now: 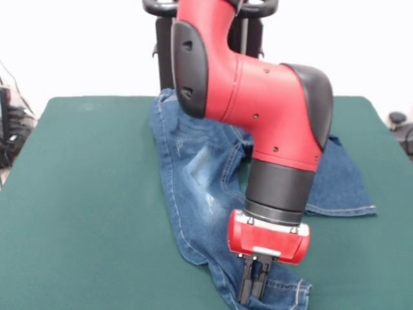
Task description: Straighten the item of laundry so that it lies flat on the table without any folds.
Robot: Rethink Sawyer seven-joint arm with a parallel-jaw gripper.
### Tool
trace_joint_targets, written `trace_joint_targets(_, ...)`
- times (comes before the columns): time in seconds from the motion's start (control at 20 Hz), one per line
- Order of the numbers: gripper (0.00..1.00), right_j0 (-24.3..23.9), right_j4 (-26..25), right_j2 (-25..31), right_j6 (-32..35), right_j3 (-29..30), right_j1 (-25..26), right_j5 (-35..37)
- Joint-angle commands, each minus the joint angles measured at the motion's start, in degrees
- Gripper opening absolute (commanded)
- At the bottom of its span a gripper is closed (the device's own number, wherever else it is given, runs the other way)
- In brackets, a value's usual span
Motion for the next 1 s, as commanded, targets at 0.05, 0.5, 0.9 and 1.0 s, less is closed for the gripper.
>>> trace_joint_targets(0.05, 0.0, -2.14, -4.41, 12.01, 11.85, 12.69, 4.52, -11.2)
trace_joint_targets(0.5, 0.0, -4.02, -6.31, 10.7, 8.15, 11.77, 4.44, -13.61)
trace_joint_targets(0.9, 0.0, -5.53, -8.92, 8.67, 5.98, 8.78, 5.04, -15.37)
trace_joint_targets(1.0, 0.0, -5.35, -8.95, 7.18, 5.84, 7.79, 5.53, -17.34)
